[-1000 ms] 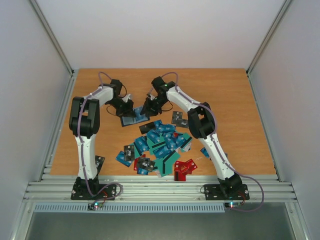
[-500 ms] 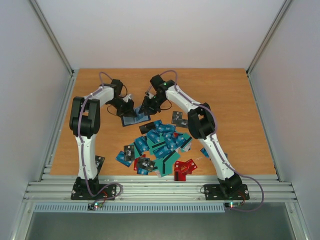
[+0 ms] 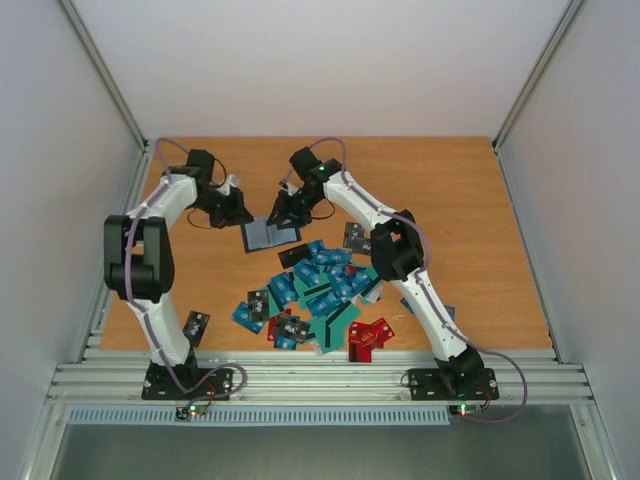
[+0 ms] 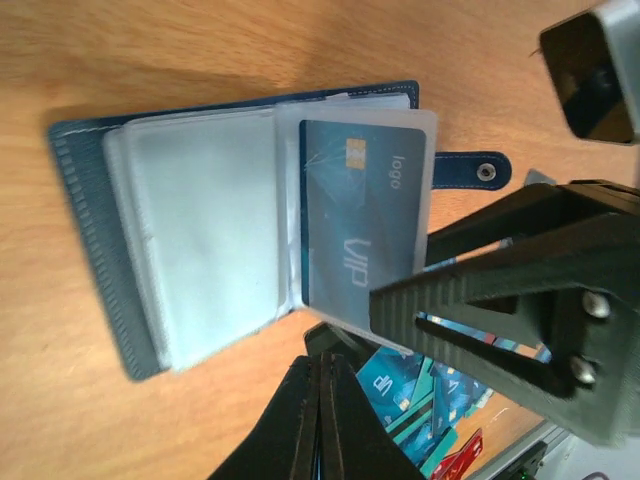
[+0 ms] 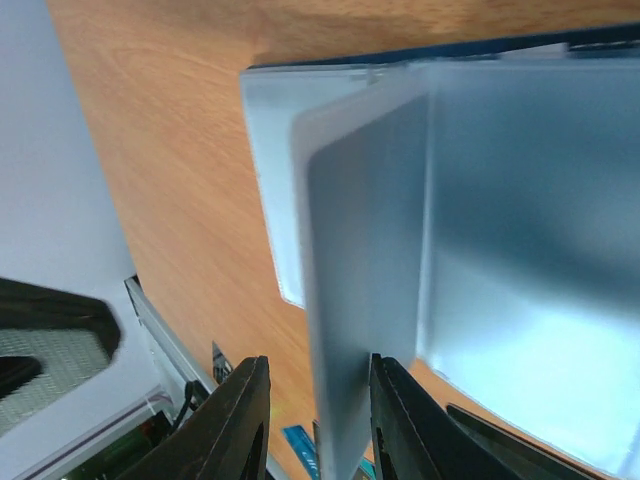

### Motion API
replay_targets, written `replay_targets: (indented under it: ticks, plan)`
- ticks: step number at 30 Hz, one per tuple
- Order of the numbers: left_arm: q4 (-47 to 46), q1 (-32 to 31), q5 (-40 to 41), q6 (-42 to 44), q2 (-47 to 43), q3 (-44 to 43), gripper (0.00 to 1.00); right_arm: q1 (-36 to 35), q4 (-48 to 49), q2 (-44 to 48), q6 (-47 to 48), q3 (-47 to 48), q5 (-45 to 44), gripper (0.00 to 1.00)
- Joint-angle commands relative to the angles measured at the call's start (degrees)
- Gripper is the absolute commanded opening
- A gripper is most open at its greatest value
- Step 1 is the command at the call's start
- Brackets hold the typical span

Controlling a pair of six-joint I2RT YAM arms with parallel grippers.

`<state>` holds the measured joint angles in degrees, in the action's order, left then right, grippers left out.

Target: Put the credit cards into the card holder

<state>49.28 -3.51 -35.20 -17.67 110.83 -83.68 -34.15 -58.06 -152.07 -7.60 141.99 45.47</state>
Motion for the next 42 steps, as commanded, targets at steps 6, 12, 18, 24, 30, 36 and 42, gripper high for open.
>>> replay_targets:
  ticks: [6,12,18,24,30,36,42]
  plan:
    - [-1.56,3.68,2.05,0.19,-13.08,10.83,0.03,-3.89,3.10,-3.90,-4.29,4.51,1.59,0.30]
    - [-1.53,5.20,2.83,1.54,-19.14,17.03,0.03,-5.38,3.95,-4.68,-5.50,5.80,2.57,0.31]
    - [-1.35,5.18,6.11,1.93,-25.36,20.05,0.07,-5.56,2.21,0.03,-2.35,6.83,1.51,0.33]
    - [0.75,5.18,9.88,1.57,-32.90,20.61,0.21,-5.74,-3.93,11.34,5.33,0.87,-5.11,0.33]
    - [-0.17,-5.03,8.84,-5.88,-41.10,26.35,0.21,-5.52,8.21,39.41,3.21,-34.01,-12.72,0.37]
    - [0.21,-18.56,9.15,-13.26,-46.68,29.72,0.21,-5.47,12.26,62.45,-3.26,-64.57,-17.60,0.40]
    - [-2.93,-31.71,9.97,-19.66,-46.46,30.83,0.20,-4.74,11.11,78.68,-10.33,-84.30,-19.46,0.41]
